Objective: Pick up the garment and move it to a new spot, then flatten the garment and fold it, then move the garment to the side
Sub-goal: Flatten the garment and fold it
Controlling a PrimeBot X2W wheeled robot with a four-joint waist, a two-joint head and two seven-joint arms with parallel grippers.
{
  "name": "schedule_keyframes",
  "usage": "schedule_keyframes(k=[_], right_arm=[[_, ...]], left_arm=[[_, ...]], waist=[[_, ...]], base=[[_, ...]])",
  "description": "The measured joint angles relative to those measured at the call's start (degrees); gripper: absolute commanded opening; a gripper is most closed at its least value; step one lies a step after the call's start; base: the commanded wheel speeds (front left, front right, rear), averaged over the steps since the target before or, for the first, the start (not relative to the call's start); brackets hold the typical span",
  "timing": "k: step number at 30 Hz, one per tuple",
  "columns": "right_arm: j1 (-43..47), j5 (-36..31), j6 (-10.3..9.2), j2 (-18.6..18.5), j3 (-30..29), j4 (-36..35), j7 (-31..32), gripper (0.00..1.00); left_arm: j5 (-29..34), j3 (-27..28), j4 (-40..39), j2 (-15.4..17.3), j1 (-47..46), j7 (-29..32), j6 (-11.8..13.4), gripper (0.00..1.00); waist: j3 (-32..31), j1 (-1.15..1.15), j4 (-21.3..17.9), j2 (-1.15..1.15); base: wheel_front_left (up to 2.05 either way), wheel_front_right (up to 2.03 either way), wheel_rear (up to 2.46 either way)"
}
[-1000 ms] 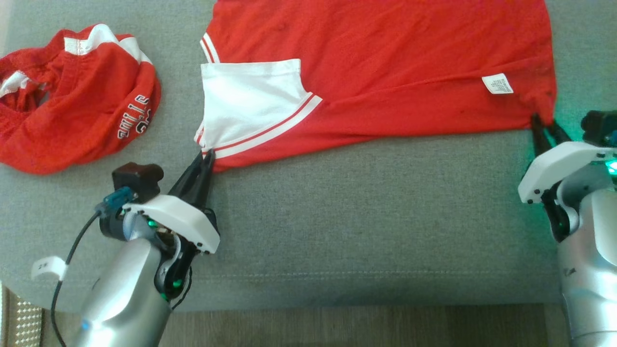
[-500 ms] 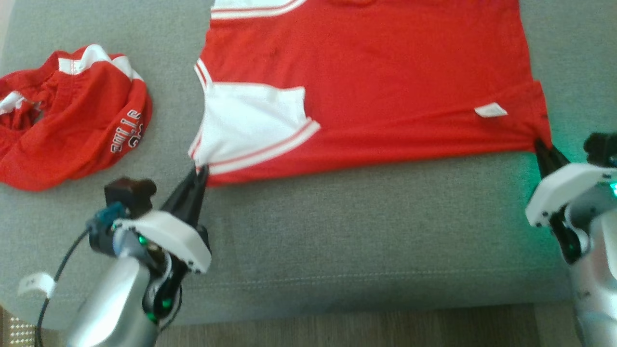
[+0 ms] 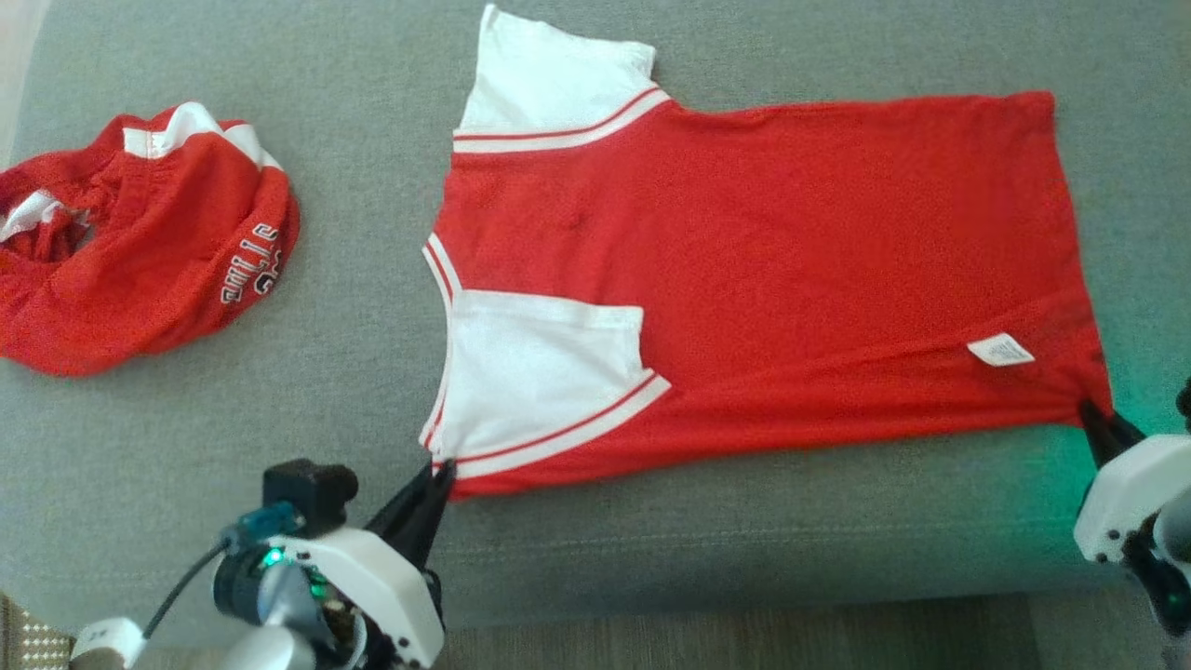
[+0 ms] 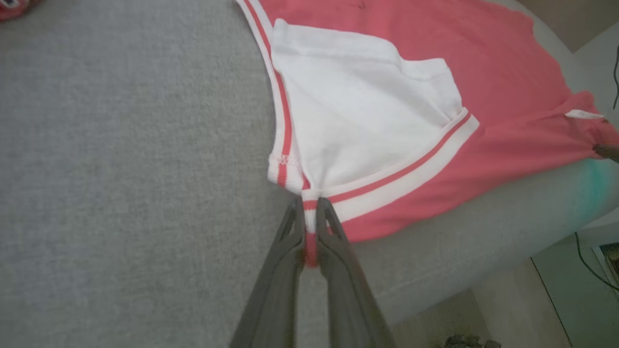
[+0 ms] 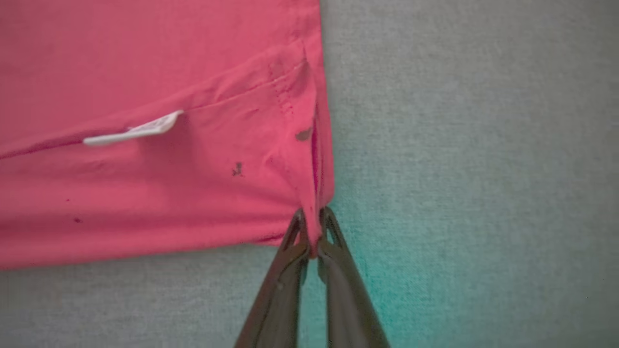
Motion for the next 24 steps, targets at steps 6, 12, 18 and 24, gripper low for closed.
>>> schedule_keyframes(k=[6, 12, 18, 24], right_arm=[[0.62, -1.90, 0.00, 1.43, -1.56, -0.56, 1.43, 0.47], [2.80, -5.67, -0.02, 3.93, -4.87, -4.53, 1.27, 1.00], [3.69, -8.98, -0.02, 6.34, -7.87, -16.33, -2.38, 1.00], [3.43, -9.12, -0.02, 9.87, -3.93, -23.29, -4.25, 1.00]], left_arm=[[-0.54, -1.48, 1.49, -0.26, 0.74, 2.29, 0.91, 0.00], [-0.52, -1.37, 3.23, -0.93, 1.17, 2.19, 3.08, 1.00], [-0.11, 2.37, -3.47, 0.38, 0.92, 0.67, 5.49, 1.00], [-0.20, 4.59, -5.23, 3.32, -12.96, 5.44, 3.22, 1.00]], waist=[[-0.66, 0.00, -0.12, 0.00], [-1.20, 0.00, -0.52, 0.00], [-0.50, 0.00, -1.48, 0.00], [1.99, 0.00, -1.76, 0.00]], base=[[0.00, 0.00, 0.00], [0.00, 0.00, 0.00], [0.00, 0.00, 0.00], [0.00, 0.00, 0.00]])
